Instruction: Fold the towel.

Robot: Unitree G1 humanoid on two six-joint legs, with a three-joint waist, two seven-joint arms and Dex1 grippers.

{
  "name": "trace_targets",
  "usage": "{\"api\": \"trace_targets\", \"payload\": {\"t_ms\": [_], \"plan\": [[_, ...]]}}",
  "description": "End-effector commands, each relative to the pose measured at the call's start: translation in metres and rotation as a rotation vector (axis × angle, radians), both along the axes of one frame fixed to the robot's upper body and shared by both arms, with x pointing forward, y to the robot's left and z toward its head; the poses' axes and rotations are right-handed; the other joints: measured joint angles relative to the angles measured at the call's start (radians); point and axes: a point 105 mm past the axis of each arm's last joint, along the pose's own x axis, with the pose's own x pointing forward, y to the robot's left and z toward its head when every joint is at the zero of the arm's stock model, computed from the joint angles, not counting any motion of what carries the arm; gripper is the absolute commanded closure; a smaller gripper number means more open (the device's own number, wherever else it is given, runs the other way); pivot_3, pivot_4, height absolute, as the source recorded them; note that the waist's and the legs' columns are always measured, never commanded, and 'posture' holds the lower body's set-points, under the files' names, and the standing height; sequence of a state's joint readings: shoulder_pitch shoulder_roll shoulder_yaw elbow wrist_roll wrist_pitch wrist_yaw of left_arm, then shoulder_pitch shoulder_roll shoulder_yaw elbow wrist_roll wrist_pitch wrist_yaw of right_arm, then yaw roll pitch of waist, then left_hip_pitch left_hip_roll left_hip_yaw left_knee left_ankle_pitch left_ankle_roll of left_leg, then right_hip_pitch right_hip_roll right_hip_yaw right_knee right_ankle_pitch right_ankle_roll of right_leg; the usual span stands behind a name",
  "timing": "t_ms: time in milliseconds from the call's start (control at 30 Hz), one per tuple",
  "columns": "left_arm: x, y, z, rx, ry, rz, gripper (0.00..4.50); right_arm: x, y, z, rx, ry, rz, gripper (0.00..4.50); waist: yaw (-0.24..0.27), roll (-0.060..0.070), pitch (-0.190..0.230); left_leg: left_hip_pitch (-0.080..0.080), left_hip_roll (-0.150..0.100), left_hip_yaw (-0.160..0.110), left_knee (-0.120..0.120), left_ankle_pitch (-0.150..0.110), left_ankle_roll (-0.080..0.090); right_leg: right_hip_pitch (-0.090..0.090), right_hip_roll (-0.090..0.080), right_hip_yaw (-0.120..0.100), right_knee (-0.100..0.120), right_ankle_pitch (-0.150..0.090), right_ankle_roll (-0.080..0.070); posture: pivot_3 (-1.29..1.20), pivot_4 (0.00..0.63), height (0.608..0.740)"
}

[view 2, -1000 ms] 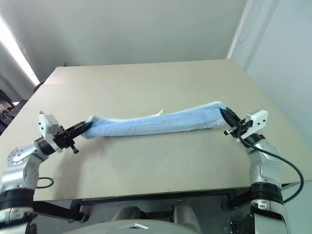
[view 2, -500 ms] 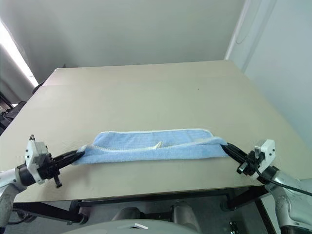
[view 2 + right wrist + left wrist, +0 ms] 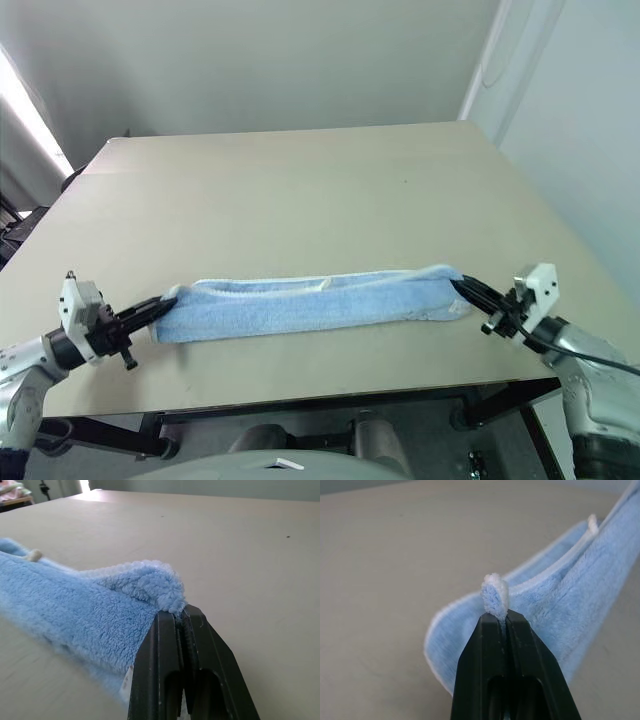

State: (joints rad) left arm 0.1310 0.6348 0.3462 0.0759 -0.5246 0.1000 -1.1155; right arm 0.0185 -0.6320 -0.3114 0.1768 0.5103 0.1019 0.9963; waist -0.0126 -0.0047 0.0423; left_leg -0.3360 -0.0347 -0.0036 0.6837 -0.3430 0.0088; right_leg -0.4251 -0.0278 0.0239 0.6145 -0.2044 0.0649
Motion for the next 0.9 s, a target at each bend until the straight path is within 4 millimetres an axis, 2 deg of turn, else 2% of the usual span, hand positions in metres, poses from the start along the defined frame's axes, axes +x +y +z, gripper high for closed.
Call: {"api": "trace_targets", "payload": {"t_ms": [33,167,233,300,333,533,567,600,700,800,900], "plan": [[0.005,0.017,-0.002,0.031,0.007,0.076,4.48,0.016,-0.007,-0.001,-0.091,-0.012,-0.054,4.5,0.0,0.0,0.0,0.0,0.0,0.0,0.0,0.0,0.0,0.0,0.0,0.0,0.0,0.002,-0.003,0.0,0.0,0.74],[0.012,0.024,-0.006,0.028,0.009,0.142,4.48,0.028,-0.005,-0.01,-0.144,0.018,-0.064,4.5,0.002,0.0,0.0,0.0,0.0,0.0,0.0,0.0,0.0,-0.001,-0.001,0.0,-0.001,0.002,-0.003,0.0,0.0,0.74],[0.014,0.025,-0.006,0.027,0.002,0.155,4.48,0.028,-0.009,-0.029,-0.196,0.144,-0.069,4.5,0.004,-0.001,0.0,0.0,0.0,0.0,0.0,0.0,0.0,-0.001,-0.002,0.0,0.0,0.002,-0.003,0.0,0.0,0.74],[0.013,0.023,-0.009,0.025,0.003,0.154,3.97,0.027,-0.014,-0.047,-0.254,0.26,-0.085,4.5,0.004,-0.001,-0.001,0.0,0.0,0.0,0.0,0.0,0.0,0.0,-0.002,0.0,0.0,0.002,-0.003,0.0,0.0,0.74],[0.014,0.023,-0.01,0.018,0.002,0.16,3.82,0.028,-0.014,-0.048,-0.242,0.267,-0.089,4.5,0.004,0.0,-0.001,0.0,0.0,0.0,0.0,0.0,0.0,0.0,-0.002,0.0,0.0,0.002,-0.004,0.0,0.0,0.74],[0.022,0.023,-0.016,0.016,-0.013,0.204,1.73,0.033,-0.013,-0.042,-0.176,0.256,-0.101,4.5,0.007,-0.004,-0.004,0.001,0.0,0.0,0.001,0.0,0.0,0.001,-0.002,0.0,-0.001,0.002,-0.003,0.0,0.0,0.74],[0.022,0.023,-0.016,0.013,-0.009,0.202,1.33,0.033,-0.013,-0.039,-0.158,0.251,-0.103,4.12,0.007,-0.004,-0.004,0.001,0.0,0.0,0.001,0.0,0.0,0.001,-0.002,0.0,-0.001,0.002,-0.003,0.0,0.0,0.74],[0.022,0.022,-0.017,0.011,-0.006,0.199,1.02,0.034,-0.013,-0.037,-0.145,0.247,-0.104,3.98,0.007,-0.004,-0.004,0.001,0.0,0.0,0.001,0.0,0.0,0.001,-0.002,0.0,-0.001,0.002,-0.003,0.0,0.0,0.74],[0.02,0.02,-0.017,0.005,0.003,0.181,0.0,0.033,-0.008,-0.026,-0.075,0.234,-0.076,3.08,0.004,-0.004,-0.004,0.001,0.0,0.0,0.001,0.0,0.0,0.001,-0.002,0.0,-0.001,0.002,-0.003,0.0,0.0,0.74],[0.022,0.024,-0.013,0.0,-0.002,0.19,0.0,0.033,-0.004,-0.015,-0.017,0.223,-0.055,2.0,0.003,-0.004,-0.004,0.0,0.0,-0.001,0.0,0.0,0.0,0.0,-0.002,0.0,0.0,0.002,-0.003,0.0,0.0,0.74],[0.027,0.03,-0.001,-0.03,-0.032,0.21,0.0,0.032,0.001,-0.003,0.051,0.233,-0.034,0.97,0.002,-0.003,-0.003,0.0,0.0,-0.001,0.0,0.0,0.0,0.0,-0.002,0.0,0.0,0.002,-0.003,0.0,0.0,0.74]]}}
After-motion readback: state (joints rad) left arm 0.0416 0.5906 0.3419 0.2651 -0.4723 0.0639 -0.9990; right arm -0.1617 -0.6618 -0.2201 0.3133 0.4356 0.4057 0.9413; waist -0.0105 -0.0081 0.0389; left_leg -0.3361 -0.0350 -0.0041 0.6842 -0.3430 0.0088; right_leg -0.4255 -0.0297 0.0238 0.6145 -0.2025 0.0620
